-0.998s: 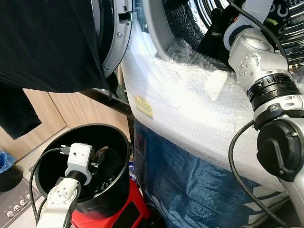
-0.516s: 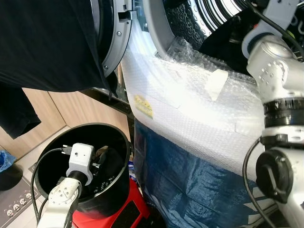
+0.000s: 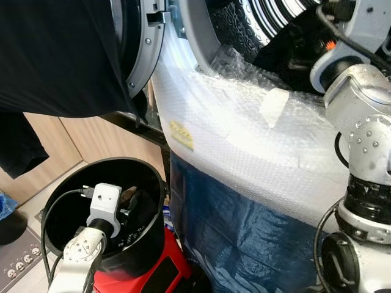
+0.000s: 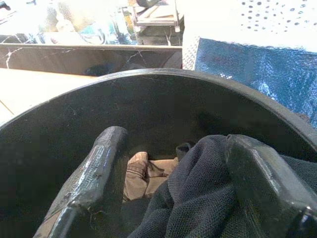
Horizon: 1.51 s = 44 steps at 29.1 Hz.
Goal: Clothes washing
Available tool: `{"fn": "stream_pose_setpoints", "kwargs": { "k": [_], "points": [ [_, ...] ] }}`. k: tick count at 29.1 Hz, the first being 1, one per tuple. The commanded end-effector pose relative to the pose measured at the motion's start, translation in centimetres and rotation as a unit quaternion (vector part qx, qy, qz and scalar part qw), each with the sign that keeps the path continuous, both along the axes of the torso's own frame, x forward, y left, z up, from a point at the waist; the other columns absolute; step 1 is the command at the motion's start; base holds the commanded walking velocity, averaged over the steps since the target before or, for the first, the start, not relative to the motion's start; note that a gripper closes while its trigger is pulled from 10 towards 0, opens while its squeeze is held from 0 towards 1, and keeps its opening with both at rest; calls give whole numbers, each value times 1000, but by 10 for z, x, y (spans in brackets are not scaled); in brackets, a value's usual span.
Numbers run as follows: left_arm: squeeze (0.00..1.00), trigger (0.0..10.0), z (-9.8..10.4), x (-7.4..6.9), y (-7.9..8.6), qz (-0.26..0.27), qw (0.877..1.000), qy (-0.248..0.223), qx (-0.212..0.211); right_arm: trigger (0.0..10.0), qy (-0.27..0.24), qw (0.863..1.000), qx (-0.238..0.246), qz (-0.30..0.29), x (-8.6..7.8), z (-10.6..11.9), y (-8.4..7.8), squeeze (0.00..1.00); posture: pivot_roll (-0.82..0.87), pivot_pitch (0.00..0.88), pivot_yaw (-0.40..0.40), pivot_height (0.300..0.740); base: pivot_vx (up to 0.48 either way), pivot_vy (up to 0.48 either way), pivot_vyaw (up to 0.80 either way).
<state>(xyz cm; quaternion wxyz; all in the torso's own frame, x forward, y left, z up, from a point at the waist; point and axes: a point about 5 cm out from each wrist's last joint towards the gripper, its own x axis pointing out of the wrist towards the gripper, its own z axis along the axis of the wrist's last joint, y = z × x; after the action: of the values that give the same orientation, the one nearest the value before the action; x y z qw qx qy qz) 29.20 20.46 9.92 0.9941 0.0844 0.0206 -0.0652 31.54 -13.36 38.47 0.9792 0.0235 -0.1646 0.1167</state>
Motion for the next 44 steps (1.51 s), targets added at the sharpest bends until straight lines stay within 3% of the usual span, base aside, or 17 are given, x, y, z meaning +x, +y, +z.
{"fn": "stream_pose_setpoints", "kwargs": {
  "k": [1, 10, 14, 21, 25, 26, 27, 28, 31, 32, 33, 36, 37, 38, 44],
  "points": [
    [0, 10000, -1, -1, 0, -1, 1000, 6, 3, 10000, -23, 1000, -2, 20, -10, 5, 4, 0, 65, 190, 40, 740, 0, 0, 0],
    [0, 10000, -1, -1, 0, -3, 1000, 4, 5, 10000, -27, 998, -49, 31, -22, 2, -3, 0, 74, 173, 35, 740, 0, 0, 0],
    [0, 10000, -1, 0, -1, -4, 1000, 3, 5, 10000, -24, 995, -65, 64, -19, -5, 4, 0, 77, 154, 36, 740, 0, 0, 0],
    [0, 10000, 2, 5, -6, -14, 1000, -3, 5, 10000, -21, 987, -79, 139, 26, 2, 46, 0, 91, 112, 36, 740, 0, 0, 0],
    [0, 10000, 4, 7, -7, -15, 1000, -6, 5, 10000, -26, 988, -67, 139, 44, 20, 56, 0, 96, 101, 41, 740, 0, 0, 0],
    [0, 10000, 5, 9, -6, -16, 1000, -7, 5, 10000, -26, 989, -62, 131, 56, 32, 60, 0, 96, 91, 45, 740, 0, 0, 0],
    [0, 10000, 5, 9, -6, -16, 1000, -7, 5, 10000, -26, 989, -62, 131, 56, 32, 60, 0, 96, 91, 45, 740, 0, 0, 0],
    [0, 10000, 6, 11, -6, -18, 1000, -9, 7, 10000, -22, 994, -52, 90, 70, 44, 57, 0, 96, 91, 46, 740, 0, 0, 0],
    [0, 10000, 8, 12, -6, -19, 1000, -10, 6, 10000, -5, 999, -41, -5, 84, 51, 39, 0, 98, 85, 43, 740, 0, 0, 0],
    [0, 10000, 8, 12, -6, -18, 1000, -10, 6, 10000, 3, 993, -35, -111, 89, 55, 12, 0, 97, 86, 43, 740, 0, 0, 0],
    [0, 10000, 8, 12, -6, -18, 1000, -10, 6, 10000, 3, 993, -35, -111, 89, 55, 12, 0, 97, 86, 43, 740, 0, 0, 0],
    [0, 10000, 7, 12, -6, -17, 1000, -11, 6, 10000, -13, 969, -41, -243, 86, 64, -25, 0, 99, 88, 37, 740, 0, 0, 0],
    [0, 10000, 8, 12, -7, -17, 1000, -12, 6, 10000, -14, 962, -17, -271, 84, 68, -40, 0, 100, 94, 39, 740, 0, 0, 0],
    [0, 10000, 8, 12, -7, -17, 1000, -13, 6, 10000, -13, 962, -9, -272, 84, 69, -42, 0, 100, 94, 39, 740, 0, 0, 0],
    [0, 10000, 8, 13, -7, -19, 1000, -11, 5, 10000, -10, 960, -62, -274, 90, 58, -37, 0, 86, 104, 48, 740, 0, 0, 0]
  ]
}}
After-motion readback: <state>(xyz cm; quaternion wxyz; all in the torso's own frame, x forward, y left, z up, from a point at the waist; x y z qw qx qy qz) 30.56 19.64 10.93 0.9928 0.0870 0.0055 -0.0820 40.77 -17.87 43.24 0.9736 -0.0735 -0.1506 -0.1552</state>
